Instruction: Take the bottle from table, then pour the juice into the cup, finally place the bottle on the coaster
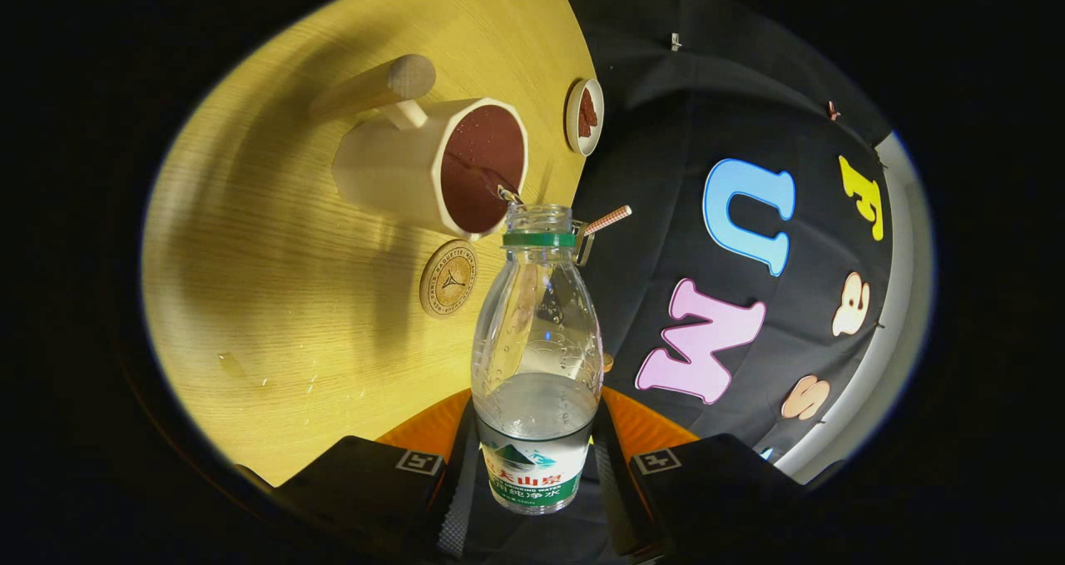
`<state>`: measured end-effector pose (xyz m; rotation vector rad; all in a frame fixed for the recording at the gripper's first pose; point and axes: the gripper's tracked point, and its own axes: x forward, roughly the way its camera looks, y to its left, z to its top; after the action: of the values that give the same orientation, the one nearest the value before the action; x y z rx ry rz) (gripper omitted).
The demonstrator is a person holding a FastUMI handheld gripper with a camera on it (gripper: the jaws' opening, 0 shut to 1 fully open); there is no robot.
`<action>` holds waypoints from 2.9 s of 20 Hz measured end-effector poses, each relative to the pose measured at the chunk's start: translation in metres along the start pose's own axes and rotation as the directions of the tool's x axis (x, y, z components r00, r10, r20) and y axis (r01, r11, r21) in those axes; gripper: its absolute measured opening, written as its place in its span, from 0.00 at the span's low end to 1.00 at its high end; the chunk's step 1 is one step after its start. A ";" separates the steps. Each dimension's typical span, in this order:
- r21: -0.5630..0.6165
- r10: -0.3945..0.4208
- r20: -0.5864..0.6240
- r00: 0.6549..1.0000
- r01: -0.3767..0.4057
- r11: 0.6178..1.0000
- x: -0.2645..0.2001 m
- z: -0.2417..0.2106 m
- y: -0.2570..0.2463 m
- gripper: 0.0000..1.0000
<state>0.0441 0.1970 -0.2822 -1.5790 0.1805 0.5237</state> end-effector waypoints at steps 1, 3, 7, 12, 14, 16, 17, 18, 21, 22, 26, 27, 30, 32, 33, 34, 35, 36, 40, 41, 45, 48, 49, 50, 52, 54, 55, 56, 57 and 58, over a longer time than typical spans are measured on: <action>-0.006 -0.004 0.002 1.000 0.004 1.000 0.001 -0.001 -0.001 0.68; -0.012 -0.008 0.000 1.000 0.008 1.000 0.000 -0.001 -0.002 0.67; -0.023 -0.011 -0.007 1.000 0.011 1.000 0.001 -0.004 -0.003 0.68; -0.053 -0.019 0.005 1.000 0.019 0.998 0.002 -0.002 -0.007 0.68; -0.071 -0.027 0.018 0.999 0.028 0.997 0.000 0.002 -0.011 0.68; -0.089 -0.035 0.025 0.999 0.037 0.995 0.003 0.005 -0.017 0.67; -0.096 -0.037 0.025 0.999 0.039 0.995 0.004 0.005 -0.018 0.67; -0.102 -0.039 0.025 0.999 0.042 0.994 0.006 0.005 -0.020 0.67; -0.127 -0.048 0.028 0.998 0.052 0.991 0.010 0.006 -0.025 0.67; -0.135 -0.053 0.030 0.998 0.056 0.989 0.011 0.007 -0.027 0.67; -0.183 -0.068 0.036 0.997 0.073 0.980 0.011 0.005 -0.031 0.68; -0.198 -0.075 0.041 0.996 0.081 0.977 0.011 0.005 -0.033 0.67; -0.241 -0.099 0.052 0.994 0.109 0.964 0.009 0.006 -0.041 0.67; -0.265 -0.112 0.057 0.992 0.123 0.956 0.009 0.007 -0.045 0.67; -0.273 -0.115 0.059 0.992 0.127 0.954 0.010 0.007 -0.046 0.67; -0.280 -0.118 0.063 0.991 0.131 0.951 0.009 0.008 -0.047 0.67; -0.287 -0.122 0.068 0.990 0.136 0.948 0.009 0.009 -0.048 0.67; -0.295 -0.124 0.071 0.990 0.139 0.945 0.008 0.010 -0.050 0.67; -0.353 -0.141 0.099 0.985 0.167 0.921 0.008 0.017 -0.057 0.67; -0.368 -0.146 0.107 0.983 0.176 0.913 0.007 0.018 -0.059 0.67; -0.403 -0.162 0.124 0.979 0.199 0.893 0.010 0.018 -0.066 0.67; -0.420 -0.164 0.138 0.977 0.208 0.883 0.009 0.019 -0.072 0.67; -0.421 -0.164 0.141 0.976 0.209 0.883 0.008 0.020 -0.072 0.67; -0.422 -0.164 0.142 0.976 0.210 0.882 0.009 0.021 -0.073 0.67; -0.424 -0.165 0.146 0.975 0.213 0.880 0.009 0.022 -0.073 0.67; -0.422 -0.165 0.151 0.975 0.214 0.881 0.007 0.022 -0.074 0.67; -0.420 -0.165 0.154 0.974 0.216 0.881 0.007 0.022 -0.073 0.67; -0.416 -0.165 0.155 0.974 0.216 0.883 0.006 0.022 -0.073 0.67; -0.403 -0.164 0.154 0.974 0.214 0.890 0.005 0.022 -0.072 0.67; -0.380 -0.160 0.149 0.976 0.206 0.902 0.005 0.022 -0.069 0.67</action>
<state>0.0732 0.2254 -0.2222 -1.9290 -0.1733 0.5224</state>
